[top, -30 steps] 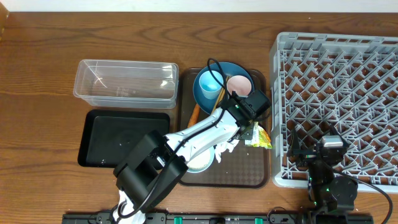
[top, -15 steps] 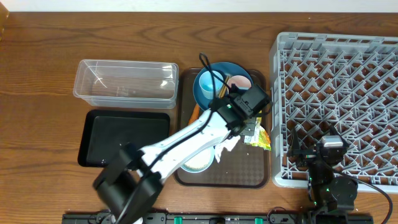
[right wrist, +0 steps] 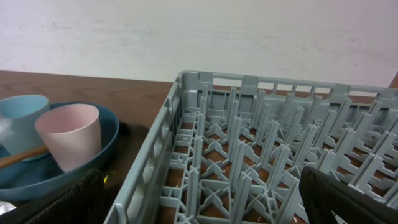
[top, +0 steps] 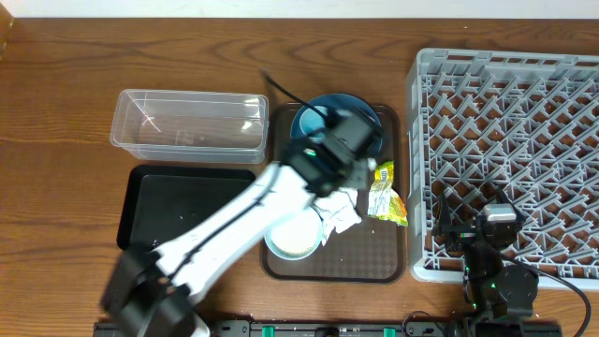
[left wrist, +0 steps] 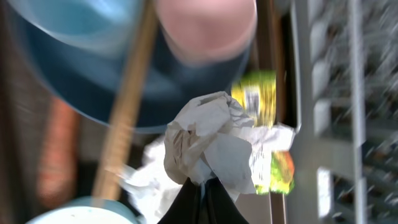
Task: Sort waste into correct bins and load items into the dishwasher rack
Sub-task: 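Carry tissues with left gripper to the clear plastic bin and release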
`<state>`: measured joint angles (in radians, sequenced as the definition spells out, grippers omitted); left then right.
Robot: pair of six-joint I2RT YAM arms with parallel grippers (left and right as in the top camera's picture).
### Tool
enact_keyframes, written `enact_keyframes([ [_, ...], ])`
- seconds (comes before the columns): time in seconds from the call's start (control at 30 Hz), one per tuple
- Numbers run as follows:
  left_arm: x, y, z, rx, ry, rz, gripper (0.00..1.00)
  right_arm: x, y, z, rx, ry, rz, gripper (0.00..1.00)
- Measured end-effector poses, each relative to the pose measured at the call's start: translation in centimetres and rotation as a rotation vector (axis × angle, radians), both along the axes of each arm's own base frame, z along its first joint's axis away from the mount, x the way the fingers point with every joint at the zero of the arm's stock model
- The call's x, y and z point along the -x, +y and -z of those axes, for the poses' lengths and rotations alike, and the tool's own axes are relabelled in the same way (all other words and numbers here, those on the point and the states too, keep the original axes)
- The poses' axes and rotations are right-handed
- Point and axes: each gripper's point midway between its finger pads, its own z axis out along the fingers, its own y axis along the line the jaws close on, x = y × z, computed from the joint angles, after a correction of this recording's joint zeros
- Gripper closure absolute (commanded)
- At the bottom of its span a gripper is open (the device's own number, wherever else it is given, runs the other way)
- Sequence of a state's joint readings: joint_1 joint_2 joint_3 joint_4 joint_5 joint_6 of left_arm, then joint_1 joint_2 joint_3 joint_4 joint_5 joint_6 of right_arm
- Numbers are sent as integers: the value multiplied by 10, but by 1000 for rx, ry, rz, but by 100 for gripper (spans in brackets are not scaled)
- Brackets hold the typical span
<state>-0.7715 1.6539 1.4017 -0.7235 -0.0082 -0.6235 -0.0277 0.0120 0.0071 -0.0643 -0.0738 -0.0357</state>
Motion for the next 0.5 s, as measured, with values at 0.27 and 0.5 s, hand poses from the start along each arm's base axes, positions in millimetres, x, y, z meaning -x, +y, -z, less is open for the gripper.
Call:
enact_keyframes([
  [0.27, -64, 111, -56, 23, -159, -263, 94, 0, 0, 0, 0, 0, 0, 1],
  [0.5, -104, 200, -44, -48, -173, -454, 94, 0, 0, 0, 0, 0, 0, 1],
])
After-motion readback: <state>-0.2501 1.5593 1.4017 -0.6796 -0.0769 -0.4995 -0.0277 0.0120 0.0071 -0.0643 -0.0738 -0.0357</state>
